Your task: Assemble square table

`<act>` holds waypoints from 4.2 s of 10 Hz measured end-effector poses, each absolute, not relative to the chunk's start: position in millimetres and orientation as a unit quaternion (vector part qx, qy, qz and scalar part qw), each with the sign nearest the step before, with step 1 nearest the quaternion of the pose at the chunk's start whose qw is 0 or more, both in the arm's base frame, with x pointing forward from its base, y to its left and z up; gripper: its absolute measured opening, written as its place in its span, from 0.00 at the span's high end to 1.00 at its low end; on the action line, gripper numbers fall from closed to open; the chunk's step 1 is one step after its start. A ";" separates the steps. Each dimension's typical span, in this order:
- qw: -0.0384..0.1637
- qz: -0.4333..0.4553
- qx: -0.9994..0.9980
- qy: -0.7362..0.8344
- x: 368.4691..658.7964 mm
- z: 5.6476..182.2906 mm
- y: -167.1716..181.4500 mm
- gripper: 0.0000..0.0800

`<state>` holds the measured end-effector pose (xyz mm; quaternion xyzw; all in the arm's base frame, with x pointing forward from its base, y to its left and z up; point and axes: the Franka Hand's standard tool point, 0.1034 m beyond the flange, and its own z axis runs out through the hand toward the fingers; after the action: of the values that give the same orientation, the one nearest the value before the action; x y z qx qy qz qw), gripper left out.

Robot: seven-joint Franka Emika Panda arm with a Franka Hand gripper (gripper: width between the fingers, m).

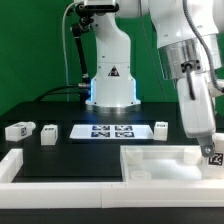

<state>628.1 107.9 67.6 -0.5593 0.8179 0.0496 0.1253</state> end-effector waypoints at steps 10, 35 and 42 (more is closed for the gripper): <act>0.075 -0.020 -0.874 0.480 622.2 65.4 127.1 0.19; 0.117 0.042 -0.548 0.827 625.4 61.2 117.1 0.21; 0.136 0.048 -0.556 0.819 614.2 105.2 118.8 0.19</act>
Offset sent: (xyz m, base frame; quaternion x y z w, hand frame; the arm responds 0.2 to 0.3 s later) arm -0.0027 0.0062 0.0037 -0.0040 0.1039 -0.2569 0.9608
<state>614.2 118.8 105.2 -0.5557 0.8188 0.0483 0.1357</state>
